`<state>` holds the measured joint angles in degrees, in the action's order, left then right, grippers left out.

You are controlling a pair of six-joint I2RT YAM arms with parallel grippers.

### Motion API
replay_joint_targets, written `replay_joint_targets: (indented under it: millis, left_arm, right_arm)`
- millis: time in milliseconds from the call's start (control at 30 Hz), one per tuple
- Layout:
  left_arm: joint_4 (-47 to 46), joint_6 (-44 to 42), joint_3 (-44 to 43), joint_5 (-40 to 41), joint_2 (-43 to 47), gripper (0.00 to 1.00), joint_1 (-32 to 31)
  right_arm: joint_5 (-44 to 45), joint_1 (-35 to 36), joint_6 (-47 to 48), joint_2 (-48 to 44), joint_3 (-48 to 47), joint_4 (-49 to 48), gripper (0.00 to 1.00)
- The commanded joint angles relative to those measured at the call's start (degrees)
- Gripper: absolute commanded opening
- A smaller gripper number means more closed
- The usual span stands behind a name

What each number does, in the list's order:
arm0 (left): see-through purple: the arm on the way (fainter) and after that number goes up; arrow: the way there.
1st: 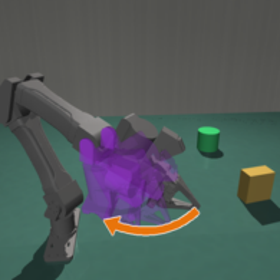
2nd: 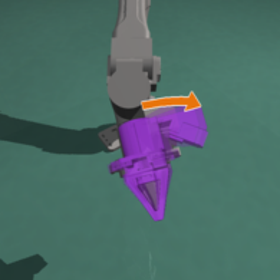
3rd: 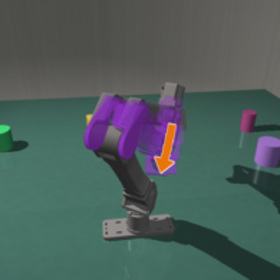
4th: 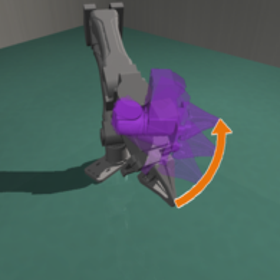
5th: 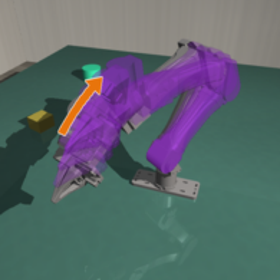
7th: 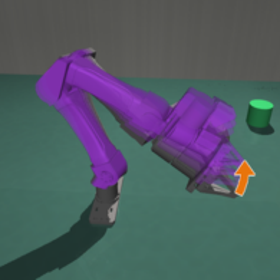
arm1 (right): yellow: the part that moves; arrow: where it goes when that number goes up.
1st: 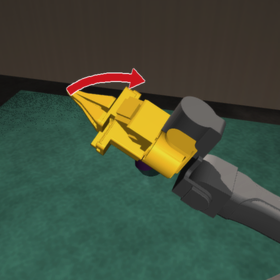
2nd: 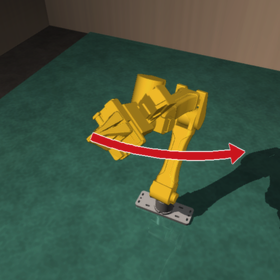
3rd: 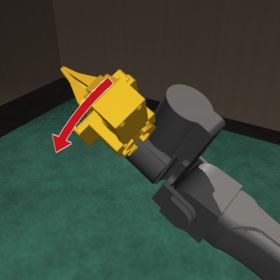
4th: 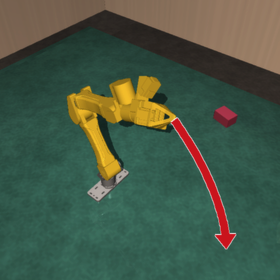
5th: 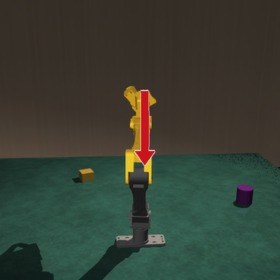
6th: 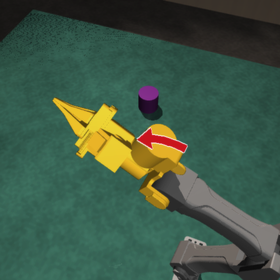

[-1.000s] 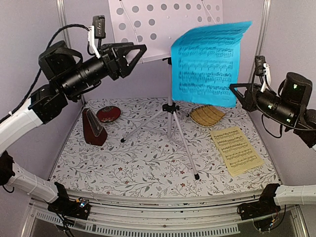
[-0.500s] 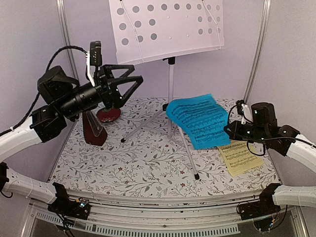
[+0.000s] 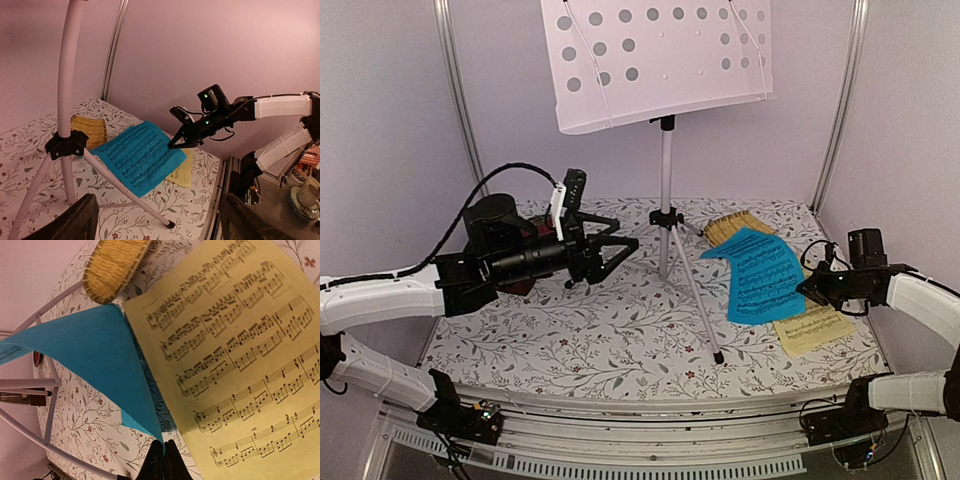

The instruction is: Pack up the instrument practice props

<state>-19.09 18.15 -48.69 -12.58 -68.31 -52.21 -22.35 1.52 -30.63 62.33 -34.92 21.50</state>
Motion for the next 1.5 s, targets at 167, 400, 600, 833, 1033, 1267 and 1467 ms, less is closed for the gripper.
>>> replay_joint_targets:
  millis: [167, 400, 600, 833, 1033, 1267, 1467]
  left_arm:
    - [-12.3, 8.5, 5.3, -1.6, -7.5, 0.86, 0.2]
    - [-17.2, 12.5, 6.2, -1.9, -13.3, 0.86, 0.1]
    - [-20.5, 16.7, 6.8, 0.2, -17.9, 0.85, -0.7]
    - [-26.0, 24.2, 4.3, 6.2, -26.5, 0.83, -3.8]
    - [-30.3, 29.1, -1.4, 9.0, -33.6, 0.82, -6.0]
    - [-24.1, 31.5, -8.8, 13.9, -40.0, 0.82, -7.1]
    - [-20.3, 32.9, -11.8, 16.4, -42.3, 0.82, -7.2]
  right_arm:
    - [-0.4, -9.6, -3.3, -1.1, 5.8, 1.8, 0.01]
    - [1.5, -13.1, -6.7, -4.4, 8.6, 3.8, 0.01]
    - [3.9, -13.2, -7.8, -6.1, 8.8, 5.2, 0.10]
    - [7.0, -13.2, -9.2, -10.5, 8.3, 7.1, 0.72]
    - [12.7, -13.2, -9.6, -18.3, 4.7, 11.1, 0.90]
    - [11.1, -13.2, -8.0, -26.0, 1.1, 9.9, 0.92]
    - [3.1, -13.2, -6.2, -26.5, 1.0, 5.8, 0.91]
